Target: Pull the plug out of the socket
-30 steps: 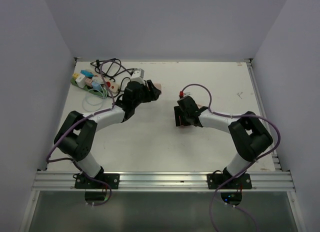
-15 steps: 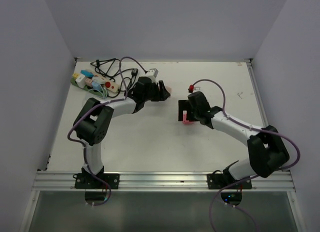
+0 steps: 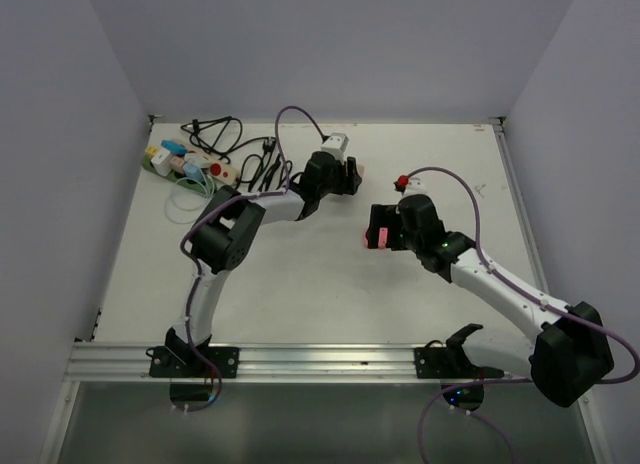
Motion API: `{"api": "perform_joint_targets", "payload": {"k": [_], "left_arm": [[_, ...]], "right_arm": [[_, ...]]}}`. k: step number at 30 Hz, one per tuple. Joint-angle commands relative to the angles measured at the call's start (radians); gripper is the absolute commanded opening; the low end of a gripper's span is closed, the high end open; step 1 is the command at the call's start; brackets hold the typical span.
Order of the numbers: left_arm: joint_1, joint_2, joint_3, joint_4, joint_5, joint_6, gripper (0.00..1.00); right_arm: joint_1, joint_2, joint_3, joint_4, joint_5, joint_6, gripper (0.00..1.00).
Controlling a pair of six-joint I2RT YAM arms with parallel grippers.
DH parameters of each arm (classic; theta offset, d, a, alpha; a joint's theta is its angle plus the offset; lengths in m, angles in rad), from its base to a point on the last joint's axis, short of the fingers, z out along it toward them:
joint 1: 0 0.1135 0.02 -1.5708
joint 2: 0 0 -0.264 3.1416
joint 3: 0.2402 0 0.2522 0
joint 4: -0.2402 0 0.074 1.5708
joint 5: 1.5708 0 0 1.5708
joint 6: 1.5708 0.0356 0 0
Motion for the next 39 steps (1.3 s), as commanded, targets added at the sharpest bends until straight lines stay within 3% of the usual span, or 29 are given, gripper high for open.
{"api": "perform_joint_targets", "payload": {"k": [1, 6, 12, 17, 22, 25, 32, 37, 39], "left_arm": [[-0.01, 0.049, 0.087, 0.13, -0.088, 0.084, 0.22], [-0.03, 0.108, 0.137, 0.118, -0.1, 0.115, 0.38], [-0.054, 0.106, 0.113, 0.098, -0.128, 0.126, 0.68], [-0.061, 0.074, 0.066, 0.087, -0.14, 0.103, 0.8], [-0.062, 0.06, 0.033, 0.077, -0.148, 0.078, 0.82], [-0.064, 0.057, 0.026, 0.071, -0.148, 0.06, 0.77], [-0.062, 0.091, 0.078, 0.046, -0.134, 0.063, 0.52], [-0.065, 0.122, 0.142, 0.049, -0.084, 0.062, 0.53], [-0.07, 0.132, 0.163, 0.066, -0.035, 0.074, 0.59]], "right_arm": [[0.0, -0.045, -0.027, -0.017, -0.002, 0.015, 0.99], [-0.001, -0.065, -0.039, -0.025, 0.006, 0.019, 0.99], [0.0, -0.066, -0.044, -0.021, 0.006, 0.024, 0.99], [0.0, -0.06, -0.044, -0.029, 0.007, 0.022, 0.99], [0.0, -0.066, -0.05, -0.032, 0.006, 0.029, 0.99], [0.0, -0.069, -0.048, -0.034, 0.001, 0.033, 0.99], [0.0, -0.074, -0.05, -0.04, 0.004, 0.032, 0.98], [-0.001, -0.083, -0.051, -0.041, 0.013, 0.029, 0.98], [0.0, -0.08, -0.051, -0.04, 0.013, 0.027, 0.98]]}}
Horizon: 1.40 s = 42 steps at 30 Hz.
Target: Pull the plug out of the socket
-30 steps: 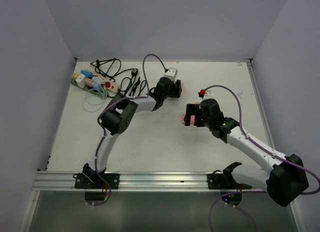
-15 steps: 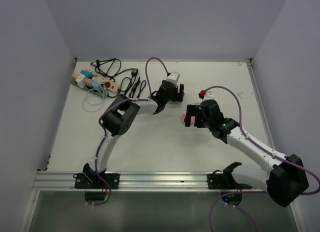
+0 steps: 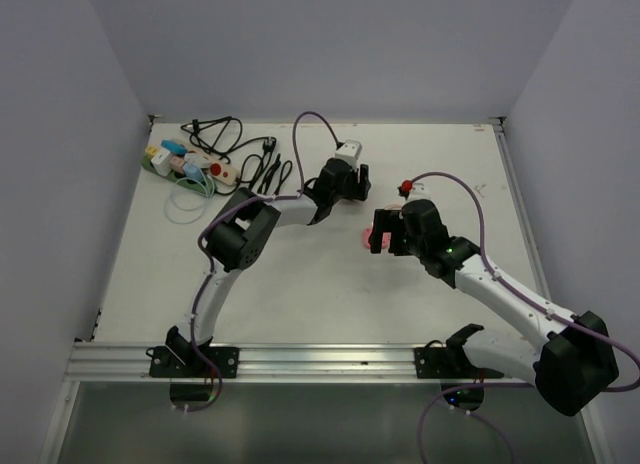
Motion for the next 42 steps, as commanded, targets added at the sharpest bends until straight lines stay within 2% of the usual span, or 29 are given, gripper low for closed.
{"api": "perform_joint_targets", "payload": {"k": [1, 5, 8, 12, 17, 22, 25, 29, 35, 37, 42], "left_arm": [[-0.01, 0.015, 0.07, 0.055, 0.075, 0.014, 0.61], [-0.008, -0.014, 0.056, 0.058, 0.086, 0.041, 0.79], [-0.006, -0.077, 0.015, 0.058, 0.048, 0.056, 0.87], [0.006, -0.19, -0.029, 0.003, -0.015, 0.052, 0.93], [0.058, -0.322, -0.103, -0.069, -0.116, -0.025, 0.97], [0.13, -0.488, -0.186, -0.192, -0.227, -0.126, 0.97], [0.216, -0.575, -0.255, -0.262, -0.314, -0.172, 0.96], [0.292, -0.684, -0.353, -0.332, -0.389, -0.193, 0.95], [0.429, -0.772, -0.433, -0.387, -0.394, -0.217, 0.88], [0.451, -0.783, -0.439, -0.396, -0.394, -0.223, 0.83], [0.484, -0.792, -0.43, -0.47, -0.432, -0.249, 0.78]], "right_arm": [[-0.001, -0.022, -0.003, -0.001, 0.015, 0.006, 0.98], [0.0, -0.013, 0.003, 0.008, 0.0, 0.001, 0.98], [0.0, -0.014, 0.006, 0.019, -0.01, -0.011, 0.99], [0.0, -0.022, 0.036, 0.019, -0.033, -0.06, 0.99], [0.0, -0.066, 0.066, 0.023, -0.053, -0.099, 0.99], [0.0, -0.099, 0.083, 0.035, -0.083, -0.134, 0.99], [-0.001, -0.1, 0.084, 0.042, -0.094, -0.148, 0.99], [0.0, -0.088, 0.075, 0.052, -0.114, -0.151, 0.99], [0.0, -0.053, 0.06, 0.086, -0.154, -0.143, 0.98], [0.0, -0.043, 0.056, 0.095, -0.161, -0.145, 0.97], [0.0, -0.022, 0.056, 0.1, -0.163, -0.151, 0.97]]}}
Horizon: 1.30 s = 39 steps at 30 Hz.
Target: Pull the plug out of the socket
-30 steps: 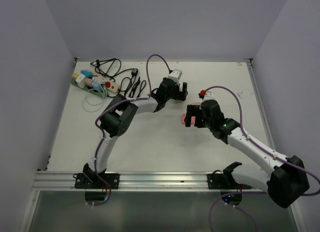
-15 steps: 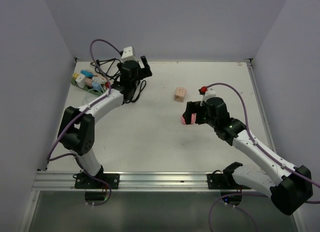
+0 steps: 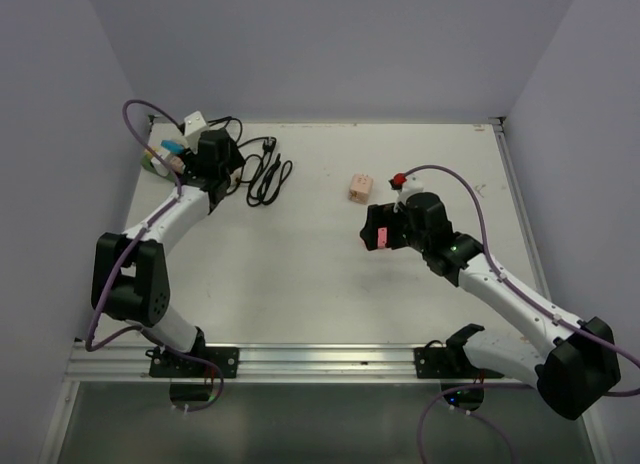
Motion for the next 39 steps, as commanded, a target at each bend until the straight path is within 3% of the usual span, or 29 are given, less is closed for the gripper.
{"api": "perform_joint_targets", "payload": {"k": [1, 7, 10, 26, 39], "left_arm": [[0.019, -0.04, 0.01, -0.053, -0.056, -0.05, 0.77], [0.034, -0.036, 0.018, -0.054, -0.047, -0.076, 0.66], [0.031, -0.001, 0.039, -0.051, -0.006, -0.108, 0.66], [0.007, 0.367, 0.268, -0.061, -0.096, -0.198, 0.76], [0.05, 0.51, 0.345, -0.145, -0.109, -0.298, 0.77]], "right_arm": [[0.002, 0.008, 0.006, 0.051, -0.023, -0.02, 0.97], [0.0, 0.012, 0.001, 0.054, -0.021, -0.025, 0.97], [0.0, 0.02, 0.001, 0.059, -0.023, -0.022, 0.97], [0.0, 0.046, 0.001, 0.051, -0.021, -0.031, 0.97], [0.0, 0.066, 0.004, 0.048, -0.021, -0.042, 0.97]]}}
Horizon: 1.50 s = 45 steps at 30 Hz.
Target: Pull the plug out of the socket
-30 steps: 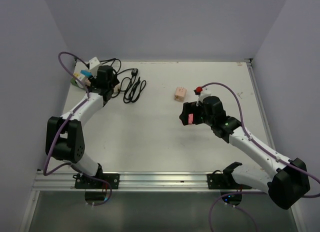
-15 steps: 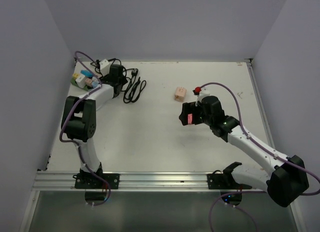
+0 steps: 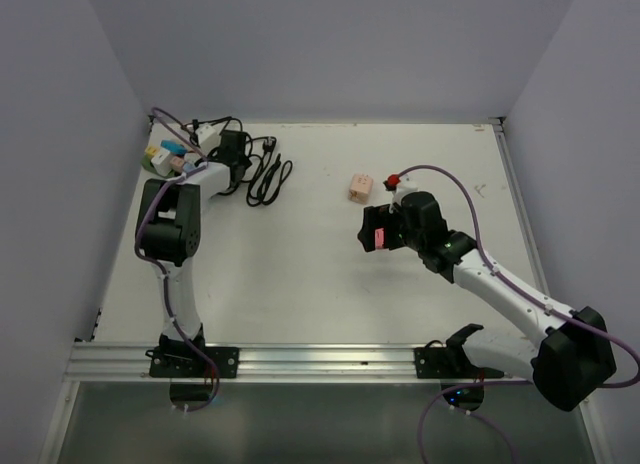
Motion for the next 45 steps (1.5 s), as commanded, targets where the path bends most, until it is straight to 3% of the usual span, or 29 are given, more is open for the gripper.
{"api": "perform_joint_targets", "payload": {"k": [1, 6, 14, 23, 26, 32, 39, 45], "left_arm": [[0.01, 0.021, 0.029, -0.038, -0.034, -0.071, 0.77], [0.019, 0.03, 0.002, -0.024, -0.034, -0.088, 0.78], [0.04, 0.096, 0.077, -0.026, -0.02, -0.069, 0.75], [0.039, 0.037, 0.086, -0.004, -0.026, -0.028, 0.42], [0.024, -0.017, 0.081, 0.022, -0.077, 0.035, 0.29], [-0.026, -0.1, 0.097, 0.089, -0.161, 0.223, 0.13], [-0.067, -0.173, 0.101, 0.183, -0.195, 0.458, 0.0], [-0.079, -0.276, 0.048, 0.233, -0.108, 0.546, 0.0]], "right_arm": [[0.0, 0.014, 0.008, 0.025, -0.026, -0.016, 0.97], [0.0, 0.019, 0.006, 0.028, -0.03, -0.018, 0.97], [0.0, 0.03, 0.006, 0.027, -0.033, -0.018, 0.97], [0.0, 0.039, 0.016, 0.022, -0.04, -0.016, 0.97], [0.0, 0.043, 0.02, 0.022, -0.045, -0.015, 0.97], [-0.001, 0.039, 0.022, 0.019, -0.048, -0.012, 0.97], [0.002, 0.025, 0.023, 0.013, -0.043, -0.009, 0.97], [0.0, 0.023, 0.026, 0.014, -0.051, 0.004, 0.97]]}}
